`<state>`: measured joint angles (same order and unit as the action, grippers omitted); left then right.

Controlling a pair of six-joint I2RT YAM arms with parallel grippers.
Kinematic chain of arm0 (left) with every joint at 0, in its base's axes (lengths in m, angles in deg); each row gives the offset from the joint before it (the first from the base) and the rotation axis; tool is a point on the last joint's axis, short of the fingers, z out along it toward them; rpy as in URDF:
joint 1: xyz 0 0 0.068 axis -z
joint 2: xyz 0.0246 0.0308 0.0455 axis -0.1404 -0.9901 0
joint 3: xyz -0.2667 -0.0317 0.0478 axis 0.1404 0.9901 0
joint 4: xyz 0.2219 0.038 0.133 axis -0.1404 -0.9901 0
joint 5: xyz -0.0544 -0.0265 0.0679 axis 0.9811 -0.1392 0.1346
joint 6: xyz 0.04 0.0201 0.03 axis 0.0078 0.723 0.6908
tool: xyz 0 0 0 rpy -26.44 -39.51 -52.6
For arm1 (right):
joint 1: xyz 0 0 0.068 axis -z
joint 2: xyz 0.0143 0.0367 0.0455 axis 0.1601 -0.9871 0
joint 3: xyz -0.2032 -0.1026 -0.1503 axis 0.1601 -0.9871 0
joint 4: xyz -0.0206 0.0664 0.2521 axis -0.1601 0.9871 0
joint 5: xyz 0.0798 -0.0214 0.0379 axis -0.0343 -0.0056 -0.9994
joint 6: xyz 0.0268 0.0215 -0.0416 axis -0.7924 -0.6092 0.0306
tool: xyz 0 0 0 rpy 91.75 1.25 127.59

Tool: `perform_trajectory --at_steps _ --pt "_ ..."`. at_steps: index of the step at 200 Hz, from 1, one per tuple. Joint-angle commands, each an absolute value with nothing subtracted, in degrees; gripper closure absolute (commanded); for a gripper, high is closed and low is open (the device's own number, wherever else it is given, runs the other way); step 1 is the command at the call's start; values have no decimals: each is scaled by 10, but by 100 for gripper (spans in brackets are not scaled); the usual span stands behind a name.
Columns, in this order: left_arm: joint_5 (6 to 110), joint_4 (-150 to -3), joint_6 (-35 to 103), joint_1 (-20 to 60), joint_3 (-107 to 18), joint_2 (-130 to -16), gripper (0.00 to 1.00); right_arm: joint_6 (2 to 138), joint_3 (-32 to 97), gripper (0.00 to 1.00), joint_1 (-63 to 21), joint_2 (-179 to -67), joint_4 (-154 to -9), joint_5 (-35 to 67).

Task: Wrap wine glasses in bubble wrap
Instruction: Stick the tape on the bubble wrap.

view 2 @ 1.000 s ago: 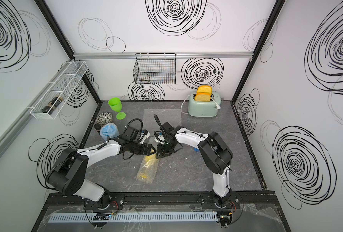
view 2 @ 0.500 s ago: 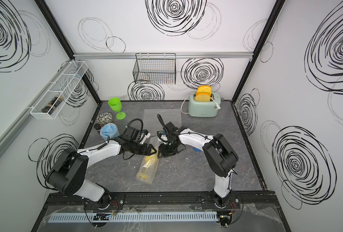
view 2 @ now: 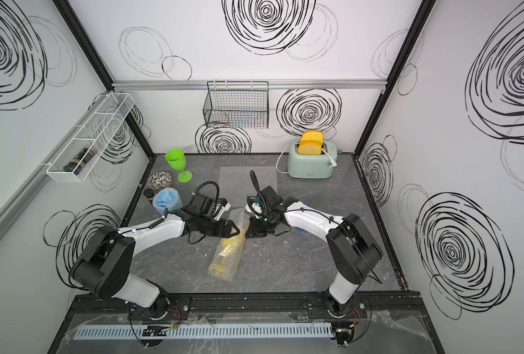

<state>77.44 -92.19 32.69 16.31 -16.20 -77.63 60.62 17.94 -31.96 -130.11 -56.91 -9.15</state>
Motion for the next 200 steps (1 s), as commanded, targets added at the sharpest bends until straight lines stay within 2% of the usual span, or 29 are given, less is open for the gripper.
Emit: perform_trajectory --at_steps 1,101,168,200 --pt "770 -947 334 170 -160 -779 16 567 183 100 -327 -1312 -645 -116" --pt "773 -946 331 172 -165 -784 16 561 192 100 -354 -1385 -655 -124" --pt "773 -944 331 176 -159 -783 16 555 148 100 -340 -1316 -655 -113" --pt "775 -946 331 176 -166 -785 16 557 140 100 -336 -1342 -660 -112"
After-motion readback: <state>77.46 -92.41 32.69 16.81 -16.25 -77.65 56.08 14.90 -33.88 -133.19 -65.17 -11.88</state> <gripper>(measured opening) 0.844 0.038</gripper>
